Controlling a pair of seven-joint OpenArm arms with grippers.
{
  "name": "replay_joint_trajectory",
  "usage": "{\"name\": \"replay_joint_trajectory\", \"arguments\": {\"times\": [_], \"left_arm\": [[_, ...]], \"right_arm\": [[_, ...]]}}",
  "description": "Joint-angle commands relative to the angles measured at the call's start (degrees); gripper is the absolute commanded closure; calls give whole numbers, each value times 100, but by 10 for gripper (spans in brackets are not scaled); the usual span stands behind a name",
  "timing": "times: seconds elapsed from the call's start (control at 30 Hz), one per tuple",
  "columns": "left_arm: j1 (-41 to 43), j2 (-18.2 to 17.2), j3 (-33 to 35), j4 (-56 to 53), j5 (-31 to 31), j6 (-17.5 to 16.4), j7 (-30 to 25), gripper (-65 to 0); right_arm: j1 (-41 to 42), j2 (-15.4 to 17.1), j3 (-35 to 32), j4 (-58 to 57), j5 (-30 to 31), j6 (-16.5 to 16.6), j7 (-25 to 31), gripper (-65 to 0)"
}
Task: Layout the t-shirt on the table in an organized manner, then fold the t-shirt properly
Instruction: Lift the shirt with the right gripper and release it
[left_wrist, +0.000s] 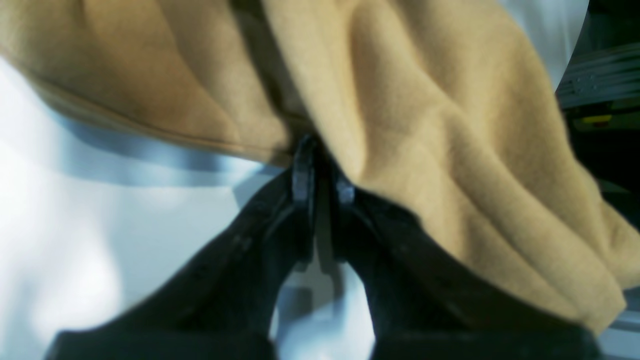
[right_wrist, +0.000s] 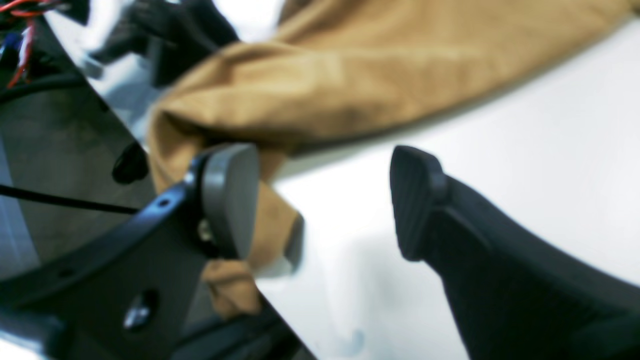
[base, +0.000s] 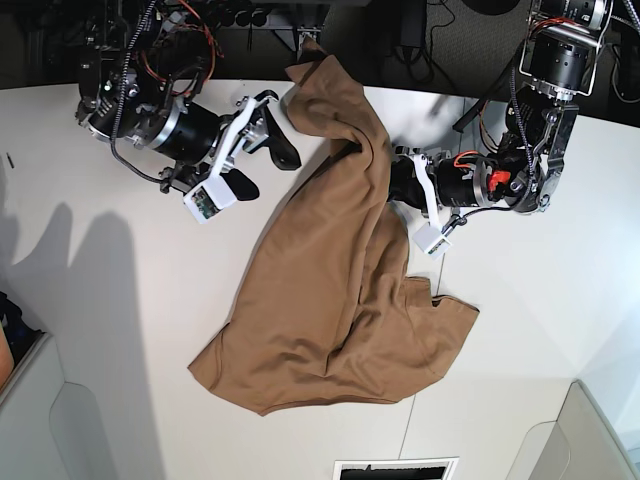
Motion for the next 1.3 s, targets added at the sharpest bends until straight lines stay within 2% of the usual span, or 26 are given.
{"name": "replay_joint_trajectory", "arguments": {"times": [0.0,0.23,0.53,0.6,0.67,0.73,0.77,0.8,1.27], "left_arm": [[-63,-63,-15,42,-17,14,70,-72],[-61,-61,-15,42,-136,14,72,-72],[-61,-61,-15,42,-136,14,72,-72],[-61,-63,-15,42,-136,14,74,-72],[-61,-63,-15,42,-133,14,96,-72],[-61,-63,-15,42,-133,14,120,-72],[-61,-63,-15,42,-133,14,120,-72],[-61,-63,-15,42,-136,14,120,-72],[-63,-63,-15,42,-127,14,120,-72]], "right_arm": [[-42,66,-13,22,199,87,96,-403],[-133,525,-673,-444,195,107,350,-403],[-120,507,-1681,-715,-529,44,846,-392],[-114,507,-1746,-728,-654,42,850,-304],[-103,509,-1738,-726,-761,11,848,-179],[-68,509,-1687,-721,-844,-4,846,-56],[-31,509,-1641,-721,-848,-4,844,-11],[11,509,-1580,-719,-846,-7,824,0],[186,527,439,-170,-509,-2,761,0]]}}
